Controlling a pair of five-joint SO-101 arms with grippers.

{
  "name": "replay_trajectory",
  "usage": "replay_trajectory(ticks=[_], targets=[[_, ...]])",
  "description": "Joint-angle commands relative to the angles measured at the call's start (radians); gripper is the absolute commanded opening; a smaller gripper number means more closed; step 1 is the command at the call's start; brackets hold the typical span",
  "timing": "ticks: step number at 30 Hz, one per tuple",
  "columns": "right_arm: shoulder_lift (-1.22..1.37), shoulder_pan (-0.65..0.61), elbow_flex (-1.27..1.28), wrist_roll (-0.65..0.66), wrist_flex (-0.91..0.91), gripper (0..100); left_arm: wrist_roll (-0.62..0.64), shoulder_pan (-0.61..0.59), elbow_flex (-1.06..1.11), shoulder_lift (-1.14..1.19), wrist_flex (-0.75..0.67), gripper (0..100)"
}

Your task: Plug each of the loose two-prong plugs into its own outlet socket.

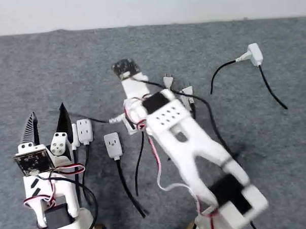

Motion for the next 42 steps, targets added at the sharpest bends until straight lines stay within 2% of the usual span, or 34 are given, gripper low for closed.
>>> replay_trajectory(ticks=[1, 6, 12, 16, 21, 26, 31, 36, 42], targets=[[-0.259, 0.031, -0.012, 0.061, 0.111, 0.8, -0.017, 0.011, -0.005, -0.018, 0.002, 24], [-0.498, 0.151, -0.012, 0.149, 0.223, 0.8, -0.017, 0.009, -0.005, -0.018, 0.002, 24], [-0.766, 0.458, 0.002, 0.310, 0.274, 0.8, -0.017, 0.009, -0.005, -0.018, 0.002, 24], [-0.825, 0.685, 0.160, 0.394, 0.061, 0.8, -0.017, 0.011, -0.005, -0.018, 0.003, 24], [-0.754, 0.849, 0.468, 0.457, -0.438, 0.8, -0.015, 0.011, -0.005, -0.018, 0.005, 24], [-0.553, 0.969, 0.582, 0.460, -0.937, 0.8, -0.018, 0.037, 0.002, -0.018, 0.006, 24], [-0.217, 1.038, 0.499, 0.463, -1.254, 0.8, -0.018, 0.041, 0.008, -0.018, 0.003, 24], [0.202, 1.075, 0.170, 0.463, -1.313, 0.8, -0.018, 0.043, 0.010, -0.018, 0.005, 24], [0.766, 1.087, -0.483, 0.466, -1.159, 0.9, -0.018, 0.043, 0.012, -0.018, 0.005, 24]])
